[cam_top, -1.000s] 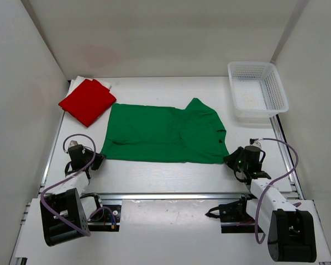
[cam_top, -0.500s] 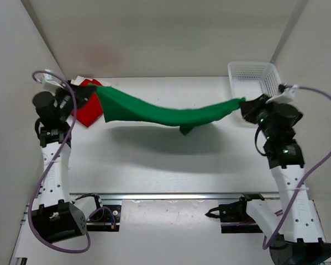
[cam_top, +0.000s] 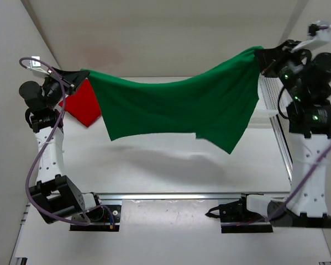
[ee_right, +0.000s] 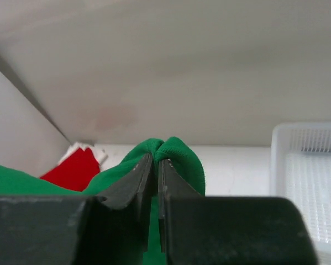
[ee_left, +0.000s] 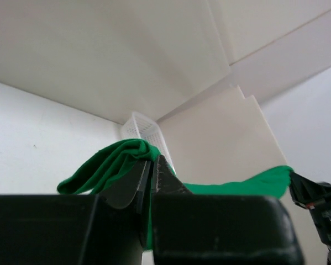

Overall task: Fold and stack the t-shirts
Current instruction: Fold the flattened tshirt in 1/3 of the way

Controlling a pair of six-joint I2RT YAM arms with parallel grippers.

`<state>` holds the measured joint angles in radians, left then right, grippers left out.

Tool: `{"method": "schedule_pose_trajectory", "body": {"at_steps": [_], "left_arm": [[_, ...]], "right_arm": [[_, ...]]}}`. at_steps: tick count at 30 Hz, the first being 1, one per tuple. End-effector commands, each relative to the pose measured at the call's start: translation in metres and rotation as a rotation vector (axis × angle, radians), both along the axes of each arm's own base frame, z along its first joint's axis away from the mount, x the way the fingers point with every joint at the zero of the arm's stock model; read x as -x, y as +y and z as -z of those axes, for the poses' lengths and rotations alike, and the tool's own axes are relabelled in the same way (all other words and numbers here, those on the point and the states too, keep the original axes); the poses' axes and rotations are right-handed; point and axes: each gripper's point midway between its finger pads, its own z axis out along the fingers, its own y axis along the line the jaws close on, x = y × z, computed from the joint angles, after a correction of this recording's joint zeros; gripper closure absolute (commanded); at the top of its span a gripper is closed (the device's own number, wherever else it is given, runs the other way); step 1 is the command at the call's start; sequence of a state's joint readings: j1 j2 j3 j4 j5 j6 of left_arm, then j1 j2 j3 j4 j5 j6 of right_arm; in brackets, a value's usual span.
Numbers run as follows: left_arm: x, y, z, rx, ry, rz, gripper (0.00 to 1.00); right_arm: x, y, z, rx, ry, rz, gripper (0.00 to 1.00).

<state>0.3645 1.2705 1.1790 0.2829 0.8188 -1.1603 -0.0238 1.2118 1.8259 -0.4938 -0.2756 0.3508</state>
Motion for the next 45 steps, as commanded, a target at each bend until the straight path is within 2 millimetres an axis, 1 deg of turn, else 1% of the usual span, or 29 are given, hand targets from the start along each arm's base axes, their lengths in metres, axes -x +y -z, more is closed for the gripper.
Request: {"method": "schedule_pose_trajectory", "body": {"at_steps": [1, 5, 7, 8, 9, 10, 11, 12, 13, 14, 15, 16, 18, 21, 24, 26, 28, 29, 30, 31, 32, 33, 34, 35, 36, 37, 40, 41, 45], "left_arm": [[-0.016, -0.005, 0.03, -0.033, 0.061, -0.017, 1.0], [-0.045, -0.012, 0.084, -0.051, 0.174, -0.044, 1.0], [-0.065, -0.024, 0.103, -0.064, 0.216, -0.045, 1.0], [-0.081, -0.032, 0.11, -0.068, 0.245, -0.021, 1.0], [-0.1, -0.031, 0.115, -0.076, 0.265, -0.016, 1.0], [-0.108, -0.042, 0.115, -0.072, 0.274, 0.004, 1.0], [-0.124, -0.047, 0.112, -0.073, 0.279, 0.012, 1.0], [-0.142, -0.047, 0.107, -0.076, 0.282, 0.004, 1.0], [-0.149, -0.046, 0.103, -0.067, 0.282, 0.004, 1.0], [-0.161, -0.052, 0.084, -0.055, 0.248, 0.015, 1.0], [-0.169, -0.055, 0.086, -0.049, 0.254, 0.028, 1.0], [-0.174, -0.053, 0.054, -0.041, 0.19, 0.012, 1.0], [-0.18, -0.051, 0.006, -0.038, 0.095, 0.0, 1.0], [-0.182, -0.041, -0.013, -0.037, 0.062, -0.025, 1.0], [-0.177, -0.027, -0.004, -0.031, 0.052, -0.064, 1.0], [-0.172, -0.027, 0.015, -0.027, 0.07, -0.065, 1.0], [-0.164, -0.029, 0.036, -0.043, 0.084, -0.067, 1.0], [-0.162, -0.028, 0.064, -0.042, 0.138, -0.069, 1.0], [-0.155, -0.029, 0.096, -0.042, 0.189, -0.069, 1.0], [-0.15, -0.031, 0.094, -0.045, 0.157, -0.064, 1.0], [-0.144, -0.028, 0.13, -0.026, 0.232, -0.071, 1.0], [-0.135, -0.031, 0.161, -0.023, 0.276, -0.063, 1.0], [-0.133, -0.031, 0.169, -0.024, 0.283, -0.063, 1.0], [-0.124, -0.03, 0.201, -0.02, 0.346, -0.064, 1.0], [-0.115, -0.031, 0.227, -0.015, 0.389, -0.063, 1.0], [-0.107, -0.034, 0.25, -0.014, 0.43, -0.06, 1.0], [-0.091, -0.035, 0.302, -0.02, 0.539, -0.05, 1.0], [-0.09, -0.035, 0.308, -0.032, 0.547, -0.047, 1.0], [-0.074, -0.029, 0.347, -0.062, 0.649, -0.058, 1.0]], "right_arm": [[-0.061, 0.007, 0.078, -0.007, 0.205, -0.089, 1.0], [-0.102, -0.009, 0.132, -0.07, 0.316, -0.12, 1.0], [-0.123, -0.016, 0.136, -0.096, 0.328, -0.123, 1.0], [-0.139, -0.017, 0.159, -0.079, 0.389, -0.107, 1.0], [-0.157, -0.01, 0.158, -0.055, 0.389, -0.125, 1.0], [-0.162, -0.006, 0.139, -0.04, 0.356, -0.142, 1.0], [-0.18, -0.006, 0.161, -0.052, 0.417, -0.143, 1.0], [-0.187, -0.004, 0.125, -0.042, 0.336, -0.148, 1.0], [-0.2, -0.005, 0.106, -0.051, 0.3, -0.161, 0.99], [-0.218, -0.007, 0.118, -0.068, 0.316, -0.176, 1.0], [-0.22, -0.016, 0.099, -0.111, 0.273, -0.165, 1.0], [-0.224, -0.021, 0.094, -0.148, 0.235, -0.191, 1.0], [-0.215, -0.029, 0.056, -0.162, 0.132, -0.203, 1.0], [-0.203, -0.041, 0.029, -0.162, 0.064, -0.203, 1.0], [-0.204, -0.041, 0.048, -0.16, 0.112, -0.228, 1.0], [-0.208, -0.04, 0.072, -0.151, 0.177, -0.225, 1.0], [-0.214, -0.033, 0.12, -0.14, 0.289, -0.227, 1.0], [-0.213, -0.033, 0.148, -0.14, 0.343, -0.231, 1.0], [-0.204, -0.023, 0.151, -0.127, 0.346, -0.256, 1.0], [-0.204, -0.018, 0.191, -0.137, 0.404, -0.258, 1.0], [-0.197, -0.012, 0.221, -0.156, 0.437, -0.264, 1.0], [-0.188, -0.012, 0.209, -0.148, 0.369, -0.273, 1.0], [-0.181, -0.009, 0.252, -0.19, 0.449, -0.267, 1.0], [-0.171, -0.009, 0.275, -0.215, 0.482, -0.26, 1.0], [-0.168, -0.006, 0.284, -0.219, 0.486, -0.267, 1.0], [-0.157, -0.003, 0.317, -0.239, 0.561, -0.266, 1.0], [-0.138, -0.001, 0.359, -0.261, 0.629, -0.243, 1.0], [-0.129, -0.001, 0.378, -0.271, 0.663, -0.227, 1.0], [-0.096, -0.007, 0.419, -0.307, 0.738, -0.166, 1.0]]}}
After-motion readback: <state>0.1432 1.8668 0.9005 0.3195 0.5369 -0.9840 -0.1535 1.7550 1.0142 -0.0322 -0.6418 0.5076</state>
